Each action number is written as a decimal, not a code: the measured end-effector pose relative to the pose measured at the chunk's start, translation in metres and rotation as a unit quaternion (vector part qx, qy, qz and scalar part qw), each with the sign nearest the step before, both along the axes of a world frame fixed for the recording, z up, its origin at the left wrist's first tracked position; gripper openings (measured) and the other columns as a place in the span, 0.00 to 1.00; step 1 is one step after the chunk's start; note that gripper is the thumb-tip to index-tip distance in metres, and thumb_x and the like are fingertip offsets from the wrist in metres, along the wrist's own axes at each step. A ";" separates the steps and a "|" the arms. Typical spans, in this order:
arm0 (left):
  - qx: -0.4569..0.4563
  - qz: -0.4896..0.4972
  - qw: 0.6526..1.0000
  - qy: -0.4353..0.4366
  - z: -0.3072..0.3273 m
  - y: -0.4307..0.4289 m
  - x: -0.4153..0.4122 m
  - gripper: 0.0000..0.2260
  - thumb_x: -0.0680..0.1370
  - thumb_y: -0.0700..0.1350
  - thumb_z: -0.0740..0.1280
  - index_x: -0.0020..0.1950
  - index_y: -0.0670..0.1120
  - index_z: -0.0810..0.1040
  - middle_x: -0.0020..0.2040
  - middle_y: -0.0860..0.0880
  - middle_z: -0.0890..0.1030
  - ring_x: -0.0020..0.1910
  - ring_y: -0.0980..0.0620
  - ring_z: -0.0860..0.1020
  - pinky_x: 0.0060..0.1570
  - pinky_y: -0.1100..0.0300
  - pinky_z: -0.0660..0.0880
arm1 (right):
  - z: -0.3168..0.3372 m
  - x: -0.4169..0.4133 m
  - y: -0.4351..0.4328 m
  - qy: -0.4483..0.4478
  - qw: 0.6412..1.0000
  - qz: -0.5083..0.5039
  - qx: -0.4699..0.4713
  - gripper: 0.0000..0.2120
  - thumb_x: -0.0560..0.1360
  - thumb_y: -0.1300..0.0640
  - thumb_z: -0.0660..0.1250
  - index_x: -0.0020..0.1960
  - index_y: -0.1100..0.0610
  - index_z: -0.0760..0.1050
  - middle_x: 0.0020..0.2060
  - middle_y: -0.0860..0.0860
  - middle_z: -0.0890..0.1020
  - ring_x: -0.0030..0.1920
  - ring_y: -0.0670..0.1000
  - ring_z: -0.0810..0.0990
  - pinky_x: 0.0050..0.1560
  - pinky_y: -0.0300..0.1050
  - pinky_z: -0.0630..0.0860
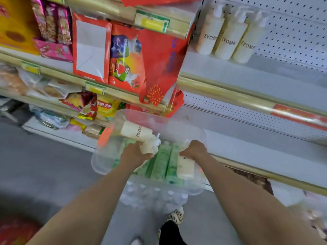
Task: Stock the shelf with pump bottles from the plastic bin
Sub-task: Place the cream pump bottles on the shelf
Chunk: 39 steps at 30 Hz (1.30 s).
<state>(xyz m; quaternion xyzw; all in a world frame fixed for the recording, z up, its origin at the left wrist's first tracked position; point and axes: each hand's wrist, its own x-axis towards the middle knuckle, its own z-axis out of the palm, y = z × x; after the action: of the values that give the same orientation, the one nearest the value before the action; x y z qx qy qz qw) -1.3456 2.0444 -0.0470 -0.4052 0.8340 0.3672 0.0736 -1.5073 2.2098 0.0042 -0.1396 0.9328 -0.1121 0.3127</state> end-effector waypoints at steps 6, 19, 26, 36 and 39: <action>0.024 -0.005 0.998 -0.062 -0.031 -0.008 -0.004 0.43 0.63 0.61 0.76 0.73 0.50 0.64 0.61 0.46 0.77 0.60 0.42 0.76 0.57 0.47 0.75 | -0.037 0.010 -0.010 -0.080 0.996 0.040 0.024 0.41 0.63 0.41 0.78 0.70 0.55 0.69 0.65 0.55 0.75 0.64 0.57 0.74 0.64 0.50 0.73; 0.429 0.166 0.881 0.111 0.008 -0.003 -0.004 0.19 0.72 0.43 0.76 0.61 0.41 0.78 0.52 0.42 0.84 0.48 0.42 0.82 0.42 0.50 0.79 | -0.007 0.002 0.010 -0.345 0.853 -0.246 -0.304 0.21 0.73 0.51 0.76 0.61 0.61 0.77 0.51 0.59 0.85 0.52 0.60 0.84 0.56 0.62 0.80; 0.473 0.109 0.840 0.242 0.066 0.011 -0.022 0.24 0.72 0.45 0.76 0.66 0.43 0.75 0.56 0.42 0.84 0.56 0.41 0.82 0.50 0.46 0.80 | 0.068 -0.002 0.017 -0.306 0.826 -0.211 -0.424 0.21 0.71 0.53 0.75 0.59 0.62 0.78 0.50 0.59 0.84 0.50 0.58 0.83 0.58 0.56 0.79; 0.473 -0.005 0.803 0.363 0.167 0.037 -0.055 0.29 0.66 0.45 0.80 0.66 0.46 0.76 0.58 0.42 0.83 0.58 0.40 0.81 0.54 0.41 0.79 | 0.190 -0.047 0.035 -0.181 0.798 -0.135 -0.559 0.25 0.69 0.49 0.76 0.61 0.61 0.79 0.52 0.58 0.85 0.51 0.58 0.85 0.53 0.55 0.82; 0.459 -0.033 0.803 0.378 0.179 0.044 -0.068 0.29 0.66 0.46 0.77 0.66 0.47 0.76 0.59 0.43 0.83 0.59 0.41 0.81 0.58 0.38 0.77 | 0.217 -0.070 0.034 -0.111 0.805 -0.126 -0.569 0.34 0.61 0.47 0.79 0.64 0.59 0.78 0.58 0.57 0.84 0.59 0.59 0.82 0.59 0.58 0.79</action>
<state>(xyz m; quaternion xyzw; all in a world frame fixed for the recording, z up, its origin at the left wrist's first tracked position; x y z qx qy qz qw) -1.4132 2.0879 0.1318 -0.1251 0.5429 0.8284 -0.0583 -1.5774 2.2433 0.2211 -0.1605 0.6704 -0.6757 0.2614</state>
